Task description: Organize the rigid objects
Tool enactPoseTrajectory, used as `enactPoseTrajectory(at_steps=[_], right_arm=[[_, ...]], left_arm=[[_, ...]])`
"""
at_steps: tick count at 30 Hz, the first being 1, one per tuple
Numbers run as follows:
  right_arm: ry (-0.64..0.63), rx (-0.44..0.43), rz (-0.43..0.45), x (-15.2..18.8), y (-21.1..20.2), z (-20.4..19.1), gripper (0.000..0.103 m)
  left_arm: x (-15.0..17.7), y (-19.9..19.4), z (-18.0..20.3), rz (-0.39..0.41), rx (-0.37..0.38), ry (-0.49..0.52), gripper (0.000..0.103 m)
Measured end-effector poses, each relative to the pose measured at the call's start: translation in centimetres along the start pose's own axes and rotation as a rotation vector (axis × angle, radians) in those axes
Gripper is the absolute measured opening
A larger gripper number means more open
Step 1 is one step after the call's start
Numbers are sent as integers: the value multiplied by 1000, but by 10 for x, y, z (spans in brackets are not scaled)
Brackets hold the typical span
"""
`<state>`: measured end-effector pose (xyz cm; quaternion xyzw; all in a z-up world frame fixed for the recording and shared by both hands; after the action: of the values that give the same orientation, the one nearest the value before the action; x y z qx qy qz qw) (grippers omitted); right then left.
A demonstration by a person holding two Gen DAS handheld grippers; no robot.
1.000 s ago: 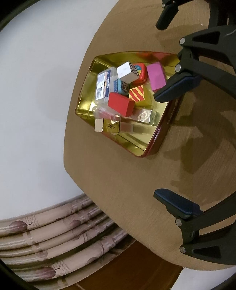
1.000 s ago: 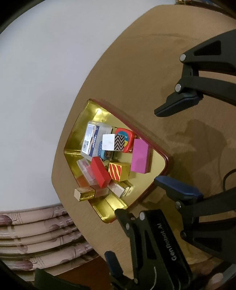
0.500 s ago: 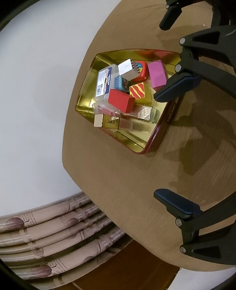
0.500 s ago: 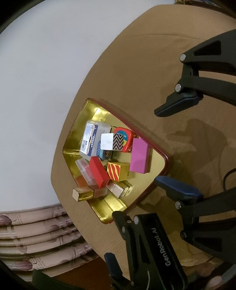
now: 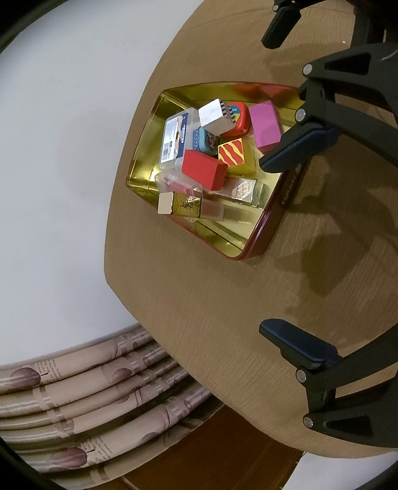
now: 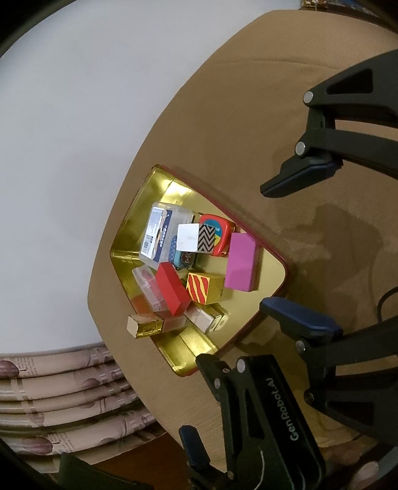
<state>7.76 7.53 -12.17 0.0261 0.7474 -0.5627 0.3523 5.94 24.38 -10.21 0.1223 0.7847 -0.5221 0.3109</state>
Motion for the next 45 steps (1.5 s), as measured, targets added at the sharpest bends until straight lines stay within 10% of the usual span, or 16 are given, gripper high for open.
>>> enactPoseTrajectory(at_steps=[45], right_arm=[[0,6,-20,5,7,-3,69]], left_arm=[[1,2,1,-9,-2,3,95]])
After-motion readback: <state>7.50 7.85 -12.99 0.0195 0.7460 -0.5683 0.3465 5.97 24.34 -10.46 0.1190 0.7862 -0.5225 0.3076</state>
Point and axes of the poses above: each gripper's, at about its wrist camera, not at the fingertips, and y roughly the way its jaws point, z to its right, x to its underside, the point moved 10 cm from there along y, roughly the way its jaws point, and after that the axes turned 13 degrees about -x, right-handed, at the moved point
